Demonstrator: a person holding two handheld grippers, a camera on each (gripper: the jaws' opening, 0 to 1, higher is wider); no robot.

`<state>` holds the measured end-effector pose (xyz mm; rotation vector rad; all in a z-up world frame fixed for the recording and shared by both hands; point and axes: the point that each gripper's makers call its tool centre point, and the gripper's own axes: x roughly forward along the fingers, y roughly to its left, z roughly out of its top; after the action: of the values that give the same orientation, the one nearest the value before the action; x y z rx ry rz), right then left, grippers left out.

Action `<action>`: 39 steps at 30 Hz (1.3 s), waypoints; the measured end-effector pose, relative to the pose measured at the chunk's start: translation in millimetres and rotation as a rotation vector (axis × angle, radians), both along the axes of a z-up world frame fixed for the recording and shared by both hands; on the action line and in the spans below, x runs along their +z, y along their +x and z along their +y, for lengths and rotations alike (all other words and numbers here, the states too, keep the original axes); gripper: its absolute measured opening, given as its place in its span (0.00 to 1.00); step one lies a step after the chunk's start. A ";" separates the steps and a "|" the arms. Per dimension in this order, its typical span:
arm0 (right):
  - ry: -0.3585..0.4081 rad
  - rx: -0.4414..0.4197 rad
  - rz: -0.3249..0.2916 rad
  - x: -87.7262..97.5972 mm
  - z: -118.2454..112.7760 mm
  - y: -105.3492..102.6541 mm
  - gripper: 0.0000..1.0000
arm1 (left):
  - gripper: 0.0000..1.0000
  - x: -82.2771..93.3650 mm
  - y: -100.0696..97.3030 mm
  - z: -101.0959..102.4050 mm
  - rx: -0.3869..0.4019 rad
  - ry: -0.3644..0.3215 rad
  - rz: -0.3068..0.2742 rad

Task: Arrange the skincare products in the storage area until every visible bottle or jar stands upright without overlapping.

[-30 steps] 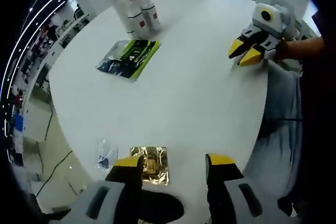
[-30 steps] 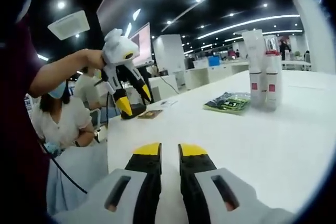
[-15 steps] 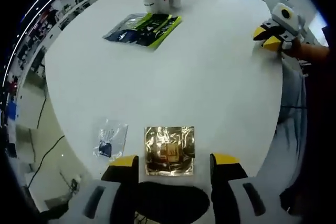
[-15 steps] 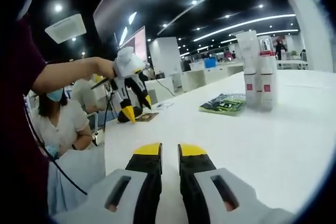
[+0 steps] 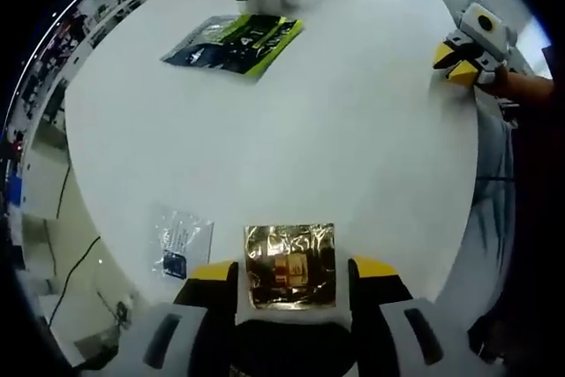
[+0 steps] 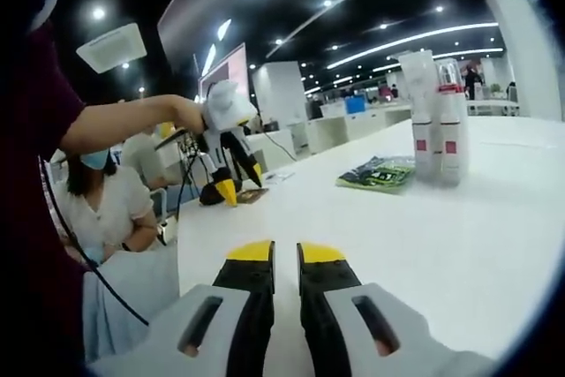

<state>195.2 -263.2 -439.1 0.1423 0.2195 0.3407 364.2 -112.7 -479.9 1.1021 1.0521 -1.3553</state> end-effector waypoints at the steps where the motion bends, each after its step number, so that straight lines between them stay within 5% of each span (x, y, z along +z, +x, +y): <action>1: 0.000 0.003 0.002 -0.3 0.3 0.0 0.09 | 0.51 0.3 0.5 0.0 0.003 0.000 0.001; 9: -0.008 0.004 0.007 -2.1 0.3 0.4 0.08 | 0.40 0.6 -5.0 -1.5 0.014 0.005 0.002; 26: -0.016 0.010 0.017 -4.2 1.6 0.2 0.08 | 0.40 0.6 -12.1 3.1 -0.021 0.049 0.002; 39: -0.011 0.011 0.015 -3.4 1.7 0.2 0.08 | 0.40 21.3 -1.6 -10.3 -0.087 0.042 -0.042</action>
<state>195.5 -261.5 -442.6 0.1325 0.2366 0.3489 362.6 -122.9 -458.6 1.2145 1.0164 -1.3774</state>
